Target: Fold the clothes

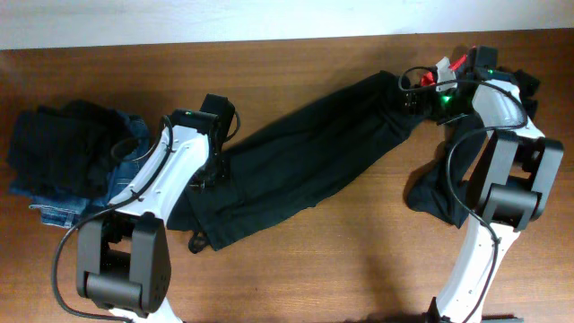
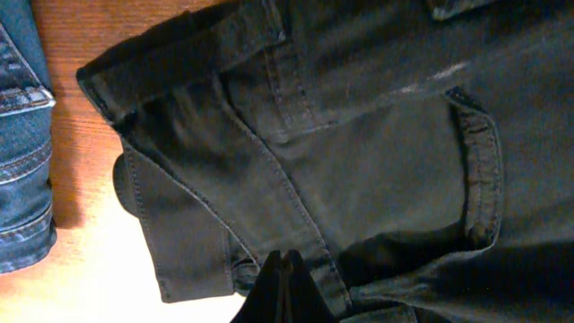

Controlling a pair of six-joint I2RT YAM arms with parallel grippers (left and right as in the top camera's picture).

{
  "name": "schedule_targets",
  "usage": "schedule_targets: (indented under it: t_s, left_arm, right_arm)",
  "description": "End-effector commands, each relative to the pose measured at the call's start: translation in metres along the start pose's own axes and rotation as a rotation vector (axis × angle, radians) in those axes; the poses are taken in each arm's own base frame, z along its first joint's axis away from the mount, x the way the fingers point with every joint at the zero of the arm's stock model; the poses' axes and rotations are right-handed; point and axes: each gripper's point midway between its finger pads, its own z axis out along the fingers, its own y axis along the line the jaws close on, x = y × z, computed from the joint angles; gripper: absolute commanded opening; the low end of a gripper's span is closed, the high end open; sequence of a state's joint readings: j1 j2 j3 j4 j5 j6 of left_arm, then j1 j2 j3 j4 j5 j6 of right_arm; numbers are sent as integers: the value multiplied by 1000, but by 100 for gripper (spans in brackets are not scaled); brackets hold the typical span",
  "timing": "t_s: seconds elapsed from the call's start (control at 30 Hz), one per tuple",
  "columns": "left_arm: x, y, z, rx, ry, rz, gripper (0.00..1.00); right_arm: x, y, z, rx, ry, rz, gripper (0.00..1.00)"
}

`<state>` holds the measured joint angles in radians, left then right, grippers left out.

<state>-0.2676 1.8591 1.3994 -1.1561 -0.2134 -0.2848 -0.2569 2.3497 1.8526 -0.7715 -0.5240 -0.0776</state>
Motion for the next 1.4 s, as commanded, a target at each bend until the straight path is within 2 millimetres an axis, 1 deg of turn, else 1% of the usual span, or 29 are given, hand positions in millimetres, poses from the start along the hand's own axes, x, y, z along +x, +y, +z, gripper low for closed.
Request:
schedule_targets:
  t_s: [0.0,0.07,0.17,0.2,0.23,0.27,0.3,0.33,0.37,0.4,0.43,0.5,0.57,0.6,0.63,0.7,0.73,0.8,0.87,0.9,0.97,1.07,1.17,1.23,1.3,1.37]
  left_arm:
    - [-5,-1,-9,15,-22,-15,0]
    - [-7,0,-16,22,-45,-20,0]
    - [-12,2,-32,37,-94,-31,0]
    - [-14,4,-40,44,-118,-37,0]
    - [-16,5,-49,51,-144,-42,0]
    - [-19,6,-58,59,-172,-47,0]
    - [-21,8,-67,68,-202,-50,0]
    - [-23,9,-76,75,-229,-49,0]
    - [-24,11,-87,82,-259,-47,1]
    - [-26,13,-96,89,-288,-46,1]
    - [-27,15,-106,96,-317,-44,1]
    - [-29,19,-126,108,-375,-39,2]
    - [-29,23,-143,119,-424,-40,5]
    - [-29,26,-158,131,-468,-50,6]
    - [-30,28,-166,136,-489,-56,7]
    - [-31,31,-179,145,-529,-65,8]
    - [-32,32,-186,150,-548,-70,8]
    - [-34,35,-198,158,-580,-77,9]
    - [-36,36,-207,161,-606,-78,9]
    - [-38,37,-211,160,-621,-69,9]
    - [-43,37,-218,158,-650,-49,9]
    - [-47,38,-225,161,-680,-58,10]
    - [-51,39,-234,169,-709,-65,10]
    - [-52,40,-241,173,-724,-69,10]
    - [-52,42,-250,177,-744,-74,10]
    - [-51,45,-260,183,-767,-79,10]
  right_arm:
    - [4,11,19,-8,9,-46,99]
    - [-2,15,21,-10,-10,-63,100]
    - [-5,19,25,-13,-21,-67,89]
    - [-4,20,27,-13,-19,-70,83]
    - [-3,21,30,-14,-16,-71,75]
    - [-1,20,32,-11,-7,-70,66]
    - [1,20,34,-10,0,-66,50]
    - [4,19,35,-10,11,-60,29]
    - [7,18,36,-10,22,-49,14]
    - [9,17,35,-10,29,-39,6]
    - [11,15,33,-8,36,-18,4]
    - [10,12,20,-3,41,35,4]
    - [6,10,3,2,34,76,4]
    - [2,7,-22,12,25,113,4]
    - [1,7,-35,16,21,127,4]
    - [-2,3,-68,41,0,159,4]
    - [-4,-4,-87,83,-19,196,4]
    - [-10,-14,-126,168,-77,228,4]
    - [-17,-18,-168,239,-147,225,4]
    - [-21,-17,-190,276,-192,218,4]
    - [-28,-9,-225,311,-269,202,4]
    - [-34,20,-266,316,-368,156,4]
    - [-32,53,-282,300,-403,102,4]
    - [-28,75,-282,278,-395,66,4]
    - [-19,105,-271,246,-350,21,4]
    - [-7,134,-252,216,-282,-28,4]
